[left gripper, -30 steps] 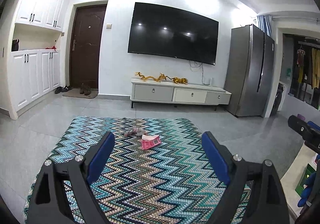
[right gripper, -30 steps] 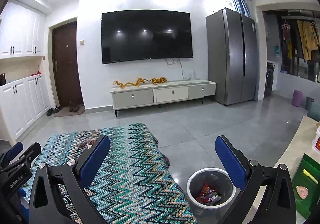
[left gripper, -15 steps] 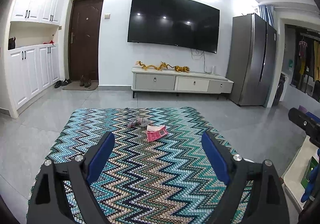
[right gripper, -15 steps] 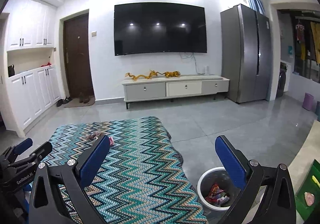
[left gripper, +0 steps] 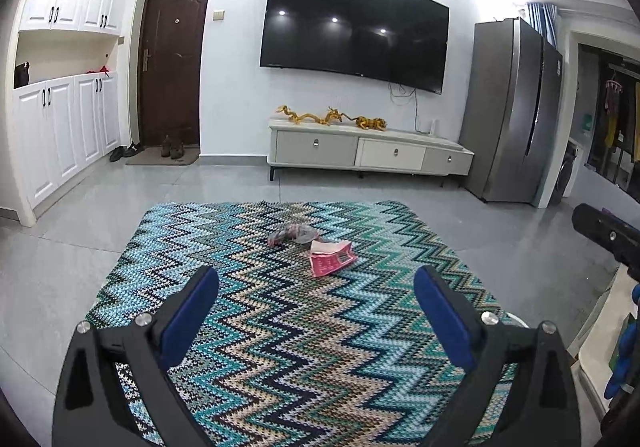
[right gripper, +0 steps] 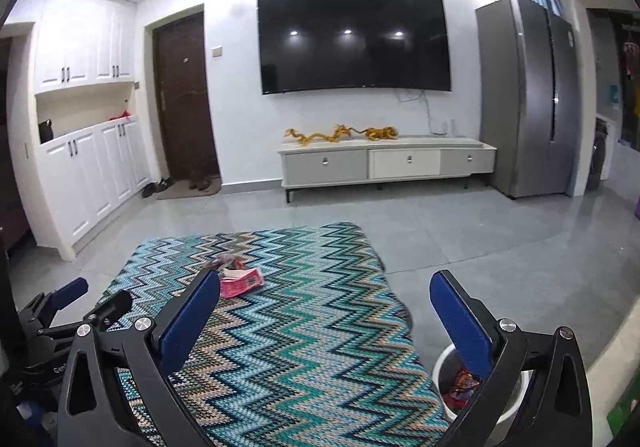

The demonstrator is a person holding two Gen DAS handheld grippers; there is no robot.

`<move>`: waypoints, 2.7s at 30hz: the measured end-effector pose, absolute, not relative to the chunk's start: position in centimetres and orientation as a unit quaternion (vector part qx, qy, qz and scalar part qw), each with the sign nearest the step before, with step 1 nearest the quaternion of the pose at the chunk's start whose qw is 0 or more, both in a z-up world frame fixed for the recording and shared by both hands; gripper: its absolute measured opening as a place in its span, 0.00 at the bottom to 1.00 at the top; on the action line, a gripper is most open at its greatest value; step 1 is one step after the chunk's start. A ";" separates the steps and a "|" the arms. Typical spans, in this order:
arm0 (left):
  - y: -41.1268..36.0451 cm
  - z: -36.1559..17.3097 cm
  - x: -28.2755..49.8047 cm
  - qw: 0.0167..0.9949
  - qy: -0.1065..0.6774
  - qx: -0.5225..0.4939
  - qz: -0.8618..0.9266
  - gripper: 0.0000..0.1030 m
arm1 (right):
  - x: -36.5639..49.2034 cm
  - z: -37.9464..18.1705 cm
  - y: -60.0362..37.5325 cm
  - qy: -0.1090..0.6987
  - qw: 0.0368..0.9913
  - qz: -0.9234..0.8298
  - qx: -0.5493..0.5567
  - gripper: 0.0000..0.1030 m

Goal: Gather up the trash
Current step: 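Move both open grippers back toward the last items on the rug, then grasp the clear plastic bag with the left gripper while the right grasps the pink box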

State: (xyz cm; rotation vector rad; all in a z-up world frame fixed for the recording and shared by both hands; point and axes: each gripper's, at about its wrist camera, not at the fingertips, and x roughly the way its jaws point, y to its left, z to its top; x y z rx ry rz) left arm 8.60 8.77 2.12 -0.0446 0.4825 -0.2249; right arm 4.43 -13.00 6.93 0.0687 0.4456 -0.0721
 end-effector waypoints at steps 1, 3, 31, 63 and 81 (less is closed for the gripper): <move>8.9 1.9 9.0 0.964 0.242 -0.021 -0.110 0.96 | 4.9 6.8 -12.7 0.225 0.973 -0.029 0.032 0.99; 9.2 1.5 9.6 0.962 0.249 -0.021 -0.107 0.96 | 5.7 6.5 -12.2 0.233 0.972 -0.016 0.028 0.97; 15.1 -6.0 27.3 0.916 0.367 -0.039 -0.155 0.96 | 21.6 -4.0 -7.3 0.360 0.922 0.133 0.045 0.87; 6.0 -9.8 38.3 0.880 0.435 -0.043 -0.186 0.95 | 27.2 -9.0 -8.0 0.402 0.895 0.166 0.098 0.70; 5.1 -9.0 32.5 0.896 0.412 -0.023 -0.161 0.08 | 17.5 -6.5 -13.7 0.368 0.911 0.124 0.139 0.69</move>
